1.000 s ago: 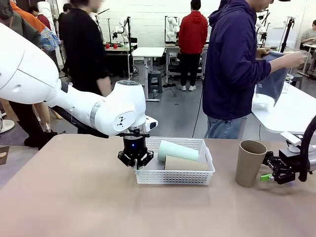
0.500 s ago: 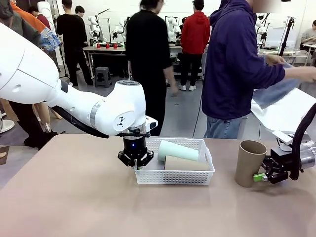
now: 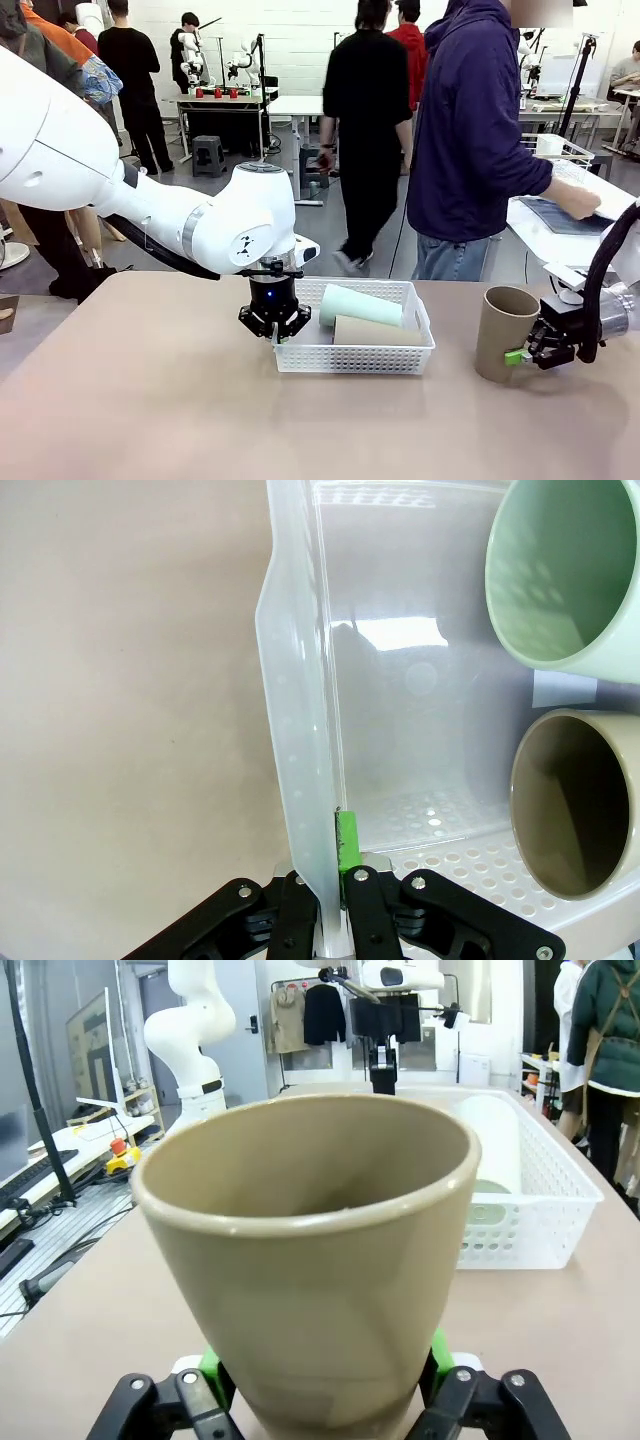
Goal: Clean and organize the cups into the basket.
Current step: Pick up the Reusable plastic cup from the right side of the table and stack it inside the Organizing basket in the center of the table.
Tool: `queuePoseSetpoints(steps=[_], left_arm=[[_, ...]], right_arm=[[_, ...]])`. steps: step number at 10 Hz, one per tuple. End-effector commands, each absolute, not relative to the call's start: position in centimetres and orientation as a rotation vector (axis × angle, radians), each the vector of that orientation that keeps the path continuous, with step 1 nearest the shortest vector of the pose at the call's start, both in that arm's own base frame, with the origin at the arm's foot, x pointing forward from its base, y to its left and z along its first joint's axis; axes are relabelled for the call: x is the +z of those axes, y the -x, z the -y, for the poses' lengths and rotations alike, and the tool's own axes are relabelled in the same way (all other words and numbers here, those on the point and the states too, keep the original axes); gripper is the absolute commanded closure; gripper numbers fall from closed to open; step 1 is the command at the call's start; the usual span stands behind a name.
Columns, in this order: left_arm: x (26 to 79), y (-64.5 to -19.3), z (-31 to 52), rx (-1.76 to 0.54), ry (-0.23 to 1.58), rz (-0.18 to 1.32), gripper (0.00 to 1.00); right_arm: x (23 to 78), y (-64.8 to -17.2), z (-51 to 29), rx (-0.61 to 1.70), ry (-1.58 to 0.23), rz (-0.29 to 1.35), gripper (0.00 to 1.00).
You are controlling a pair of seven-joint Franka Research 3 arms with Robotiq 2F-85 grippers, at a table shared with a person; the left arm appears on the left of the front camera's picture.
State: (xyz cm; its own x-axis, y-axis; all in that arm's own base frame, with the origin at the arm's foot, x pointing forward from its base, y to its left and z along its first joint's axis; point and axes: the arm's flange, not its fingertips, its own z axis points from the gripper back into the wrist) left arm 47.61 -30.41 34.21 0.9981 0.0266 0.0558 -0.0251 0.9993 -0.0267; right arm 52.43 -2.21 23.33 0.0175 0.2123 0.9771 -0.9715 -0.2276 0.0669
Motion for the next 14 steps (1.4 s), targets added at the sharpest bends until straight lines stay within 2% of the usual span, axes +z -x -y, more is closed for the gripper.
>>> queuePoseSetpoints(steps=[1, 2, 3, 4, 6, 9, 10, 12, 14], left_arm=[[34.2, -47.5, 30.4, 0.022, 0.023, 0.056, 1.0], [34.2, -47.5, 30.4, 0.022, 0.023, 0.056, 1.0], [34.2, -47.5, 30.4, 0.022, 0.023, 0.056, 1.0], [34.2, -47.5, 30.4, 0.022, 0.023, 0.056, 1.0], [34.2, -47.5, 30.4, 0.022, 0.023, 0.056, 1.0], [34.2, -47.5, 30.4, 0.022, 0.023, 0.056, 1.0], [34.2, -47.5, 30.4, 0.022, 0.023, 0.056, 1.0], [34.2, -47.5, 30.4, 0.022, 0.023, 0.056, 1.0], [34.2, -47.5, 30.4, 0.022, 0.023, 0.056, 1.0]], right_arm=[[23.7, -52.5, 2.7, 1.465, -1.237, 0.915, 1.0], [23.7, -52.4, 2.7, 1.467, -1.233, 0.919, 0.64], [23.7, -52.4, 2.7, 1.458, -1.228, 0.929, 1.0], [24.6, -52.1, 2.4, 1.376, -1.176, 0.913, 0.76], [30.8, -50.8, 1.6, 1.266, -1.16, 0.946, 0.76], [41.3, -49.5, 0.4, 1.265, -1.107, 0.98, 0.76], [43.0, -49.2, 0.1, 1.269, -1.085, 0.999, 0.76], [42.8, -48.8, 0.3, 1.292, -1.051, 0.957, 0.76], [44.9, -49.3, 0.6, 1.308, -1.086, 0.991, 0.76]])
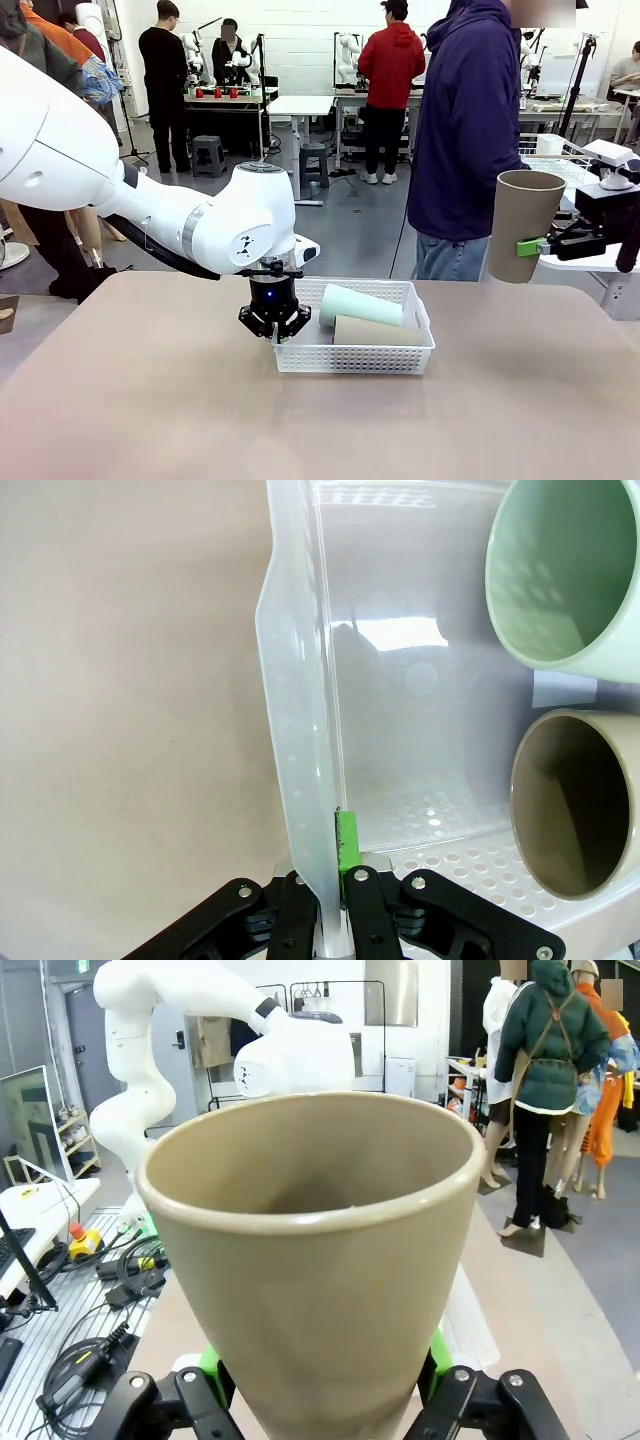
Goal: Clean and organize the cups into the basket.
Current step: Pick up the Reusable plastic cup from the right side of the table and stack it inside the Organizing basket in the center of the table.
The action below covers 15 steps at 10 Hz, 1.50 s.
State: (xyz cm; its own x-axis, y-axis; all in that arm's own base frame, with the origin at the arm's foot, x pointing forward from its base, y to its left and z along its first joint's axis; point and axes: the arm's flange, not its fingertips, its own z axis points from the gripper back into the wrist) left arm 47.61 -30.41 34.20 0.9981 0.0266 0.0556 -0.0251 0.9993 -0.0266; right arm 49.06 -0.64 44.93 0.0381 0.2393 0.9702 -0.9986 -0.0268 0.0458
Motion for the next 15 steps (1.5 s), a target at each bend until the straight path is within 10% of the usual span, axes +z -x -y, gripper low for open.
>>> queuePoseSetpoints(steps=[1, 3, 4, 8, 15], left_arm=[[34.2, -47.5, 30.4, 0.022, 0.023, 0.056, 1.0], [34.2, -47.5, 30.4, 0.022, 0.023, 0.056, 1.0], [34.2, -47.5, 30.4, 0.022, 0.023, 0.056, 1.0], [34.2, -47.5, 30.4, 0.022, 0.023, 0.056, 1.0], [34.2, -47.5, 30.4, 0.022, 0.023, 0.056, 1.0]], right_arm=[[44.9, -49.3, 0.6, 1.308, -1.086, 0.991, 0.76], [44.9, -49.3, 0.6, 1.308, -1.086, 0.991, 0.76], [44.9, -49.1, 0.6, 1.305, -1.074, 0.983, 0.17], [51.1, -53.6, -10.6, 1.417, -0.687, 0.505, 0.17], [45.9, -57.7, -26.2, 1.523, -0.419, -0.03, 0.17]])
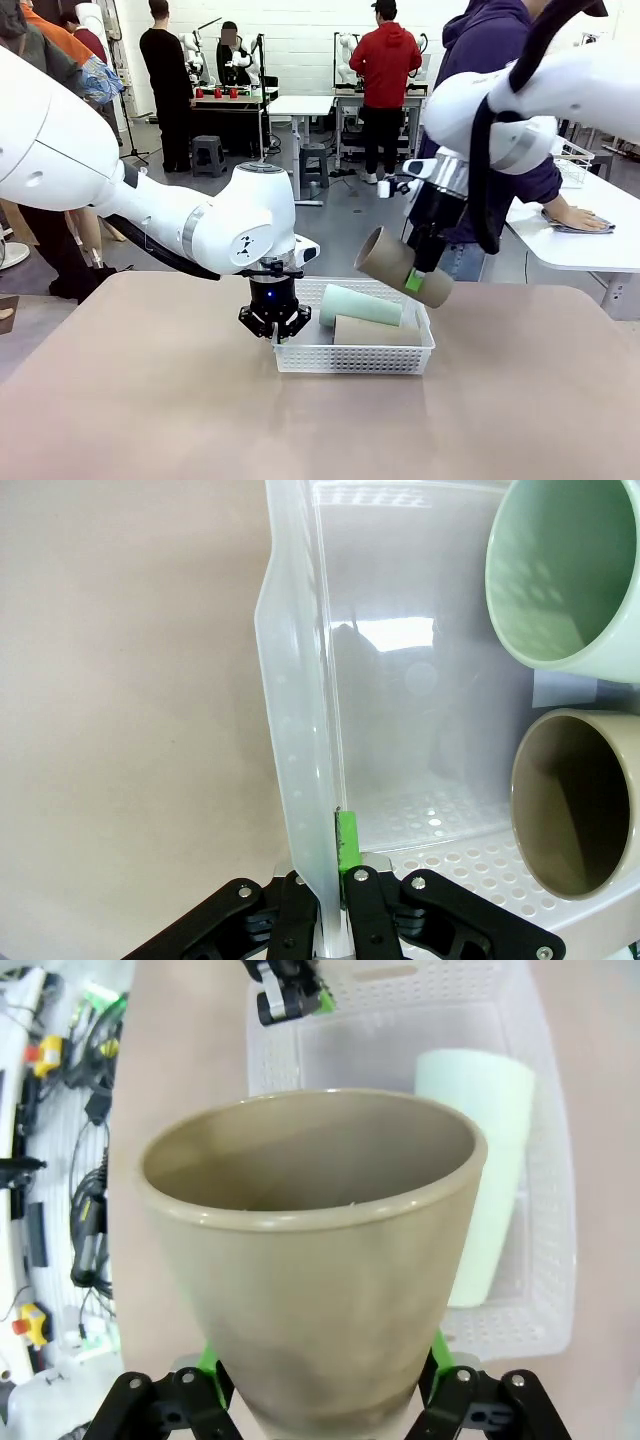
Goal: Clean and organize the cups into the basket.
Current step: Pick up the Reusable plastic cup from the right side of the table and stack it inside the Organizing basket in the center of the table.
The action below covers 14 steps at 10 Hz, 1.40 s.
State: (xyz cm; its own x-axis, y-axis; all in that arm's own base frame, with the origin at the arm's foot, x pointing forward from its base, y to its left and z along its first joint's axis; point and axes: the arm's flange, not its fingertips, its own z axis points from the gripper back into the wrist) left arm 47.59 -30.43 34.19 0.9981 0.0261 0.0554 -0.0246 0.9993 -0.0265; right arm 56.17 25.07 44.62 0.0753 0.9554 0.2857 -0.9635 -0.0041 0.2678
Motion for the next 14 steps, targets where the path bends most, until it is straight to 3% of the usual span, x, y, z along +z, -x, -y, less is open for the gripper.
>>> queuePoseSetpoints(steps=[1, 3, 10, 14], left_arm=[[34.2, -47.5, 30.4, 0.022, 0.023, 0.056, 1.0], [34.2, -47.5, 30.4, 0.022, 0.023, 0.056, 1.0], [34.2, -47.5, 30.4, 0.022, 0.023, 0.056, 1.0], [34.2, -47.5, 30.4, 0.022, 0.023, 0.056, 1.0]], right_arm=[[44.8, -57.9, -27.3, 1.532, -0.397, -0.063, 0.17], [42.5, -58.0, -28.6, 1.557, -0.371, -0.126, 0.17], [40.7, -57.7, -29.9, 1.727, -0.366, 0.062, 0.17], [39.2, -58.0, -29.1, 1.748, -0.396, 0.081, 0.17]])
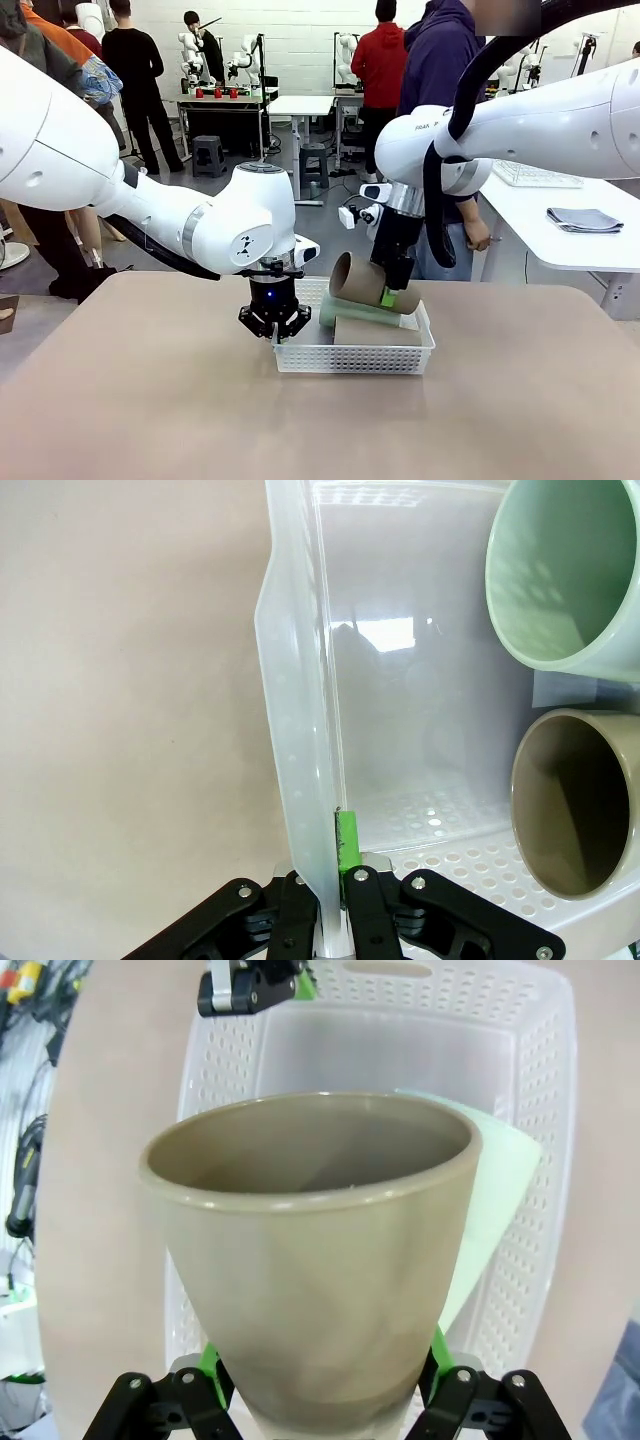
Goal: Clean and organize the cups into the basket.
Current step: Pick up the Reusable plastic cup from the right side of the table and stack it inside the Organizing basket in the center of the table.
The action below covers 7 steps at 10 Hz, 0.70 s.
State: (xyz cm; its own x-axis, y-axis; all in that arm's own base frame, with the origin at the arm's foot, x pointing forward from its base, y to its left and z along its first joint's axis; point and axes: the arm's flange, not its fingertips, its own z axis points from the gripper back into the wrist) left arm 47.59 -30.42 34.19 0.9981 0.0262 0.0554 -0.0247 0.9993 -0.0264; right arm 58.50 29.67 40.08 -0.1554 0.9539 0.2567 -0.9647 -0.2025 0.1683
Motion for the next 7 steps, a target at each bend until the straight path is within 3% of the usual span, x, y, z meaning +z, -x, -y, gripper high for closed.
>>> queuePoseSetpoints(steps=[1, 4, 7], left_arm=[[34.23, -47.45, 30.43, 0.022, 0.023, 0.056, 1.0], [34.23, -47.45, 30.43, 0.022, 0.023, 0.056, 1.0], [34.23, -47.45, 30.43, 0.022, 0.023, 0.056, 1.0]], right_arm=[[38.97, -58.06, -28.92, 1.752, -0.406, 0.083, 0.17], [38.92, -58.2, -28.73, 1.745, -0.419, 0.081, 0.17], [38.79, -58.39, -28.73, 1.732, -0.429, 0.083, 0.0]])
